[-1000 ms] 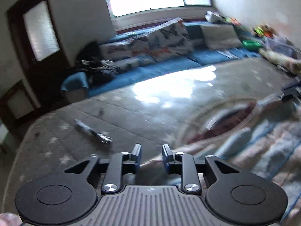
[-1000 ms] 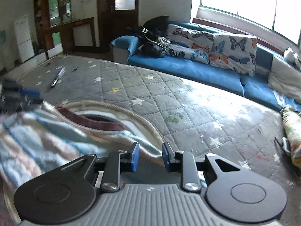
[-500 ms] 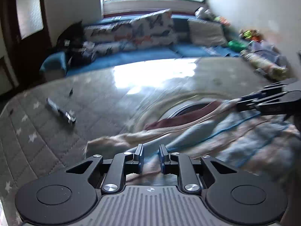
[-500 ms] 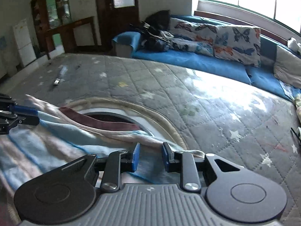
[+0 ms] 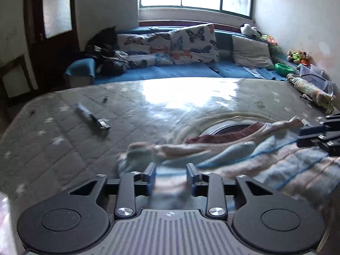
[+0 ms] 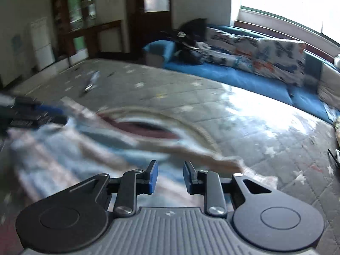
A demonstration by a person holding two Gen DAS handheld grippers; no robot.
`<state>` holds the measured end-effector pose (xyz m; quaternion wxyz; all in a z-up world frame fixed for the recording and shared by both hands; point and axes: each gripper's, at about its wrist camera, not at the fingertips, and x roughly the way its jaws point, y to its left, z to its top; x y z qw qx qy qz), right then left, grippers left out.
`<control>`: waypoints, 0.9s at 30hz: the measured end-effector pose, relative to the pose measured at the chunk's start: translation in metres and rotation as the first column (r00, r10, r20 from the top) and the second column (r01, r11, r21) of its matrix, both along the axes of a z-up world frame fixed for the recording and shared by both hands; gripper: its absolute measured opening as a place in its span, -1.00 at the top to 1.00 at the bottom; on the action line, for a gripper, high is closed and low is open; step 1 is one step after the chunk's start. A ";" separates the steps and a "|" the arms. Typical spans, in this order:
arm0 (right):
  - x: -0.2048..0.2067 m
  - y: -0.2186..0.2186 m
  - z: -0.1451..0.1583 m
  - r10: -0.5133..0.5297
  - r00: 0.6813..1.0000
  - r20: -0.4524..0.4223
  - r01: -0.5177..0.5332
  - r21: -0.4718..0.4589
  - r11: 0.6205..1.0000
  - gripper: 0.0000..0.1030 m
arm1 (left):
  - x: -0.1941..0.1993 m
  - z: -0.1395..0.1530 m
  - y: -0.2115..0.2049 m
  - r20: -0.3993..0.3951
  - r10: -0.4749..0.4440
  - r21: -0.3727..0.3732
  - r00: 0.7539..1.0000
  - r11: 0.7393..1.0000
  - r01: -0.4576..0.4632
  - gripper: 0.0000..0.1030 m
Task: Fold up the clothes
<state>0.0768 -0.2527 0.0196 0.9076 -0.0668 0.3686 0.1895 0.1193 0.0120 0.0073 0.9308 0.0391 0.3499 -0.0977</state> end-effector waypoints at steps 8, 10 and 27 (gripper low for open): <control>-0.071 -0.014 -0.002 -0.012 0.999 0.048 0.014 -0.044 0.999 0.21 | -0.076 0.000 0.021 0.034 0.100 -0.015 0.994 0.995 -0.100 -0.09; -0.085 -0.026 0.000 -0.048 0.997 0.062 0.051 -0.046 0.998 0.21 | -0.088 -0.002 0.030 0.004 0.119 -0.059 0.993 0.991 -0.118 -0.09; -0.119 -0.096 -0.019 -0.278 0.959 -0.052 0.283 0.168 0.944 0.80 | -0.107 -0.013 0.039 -0.075 0.077 -0.182 0.994 0.979 -0.090 0.71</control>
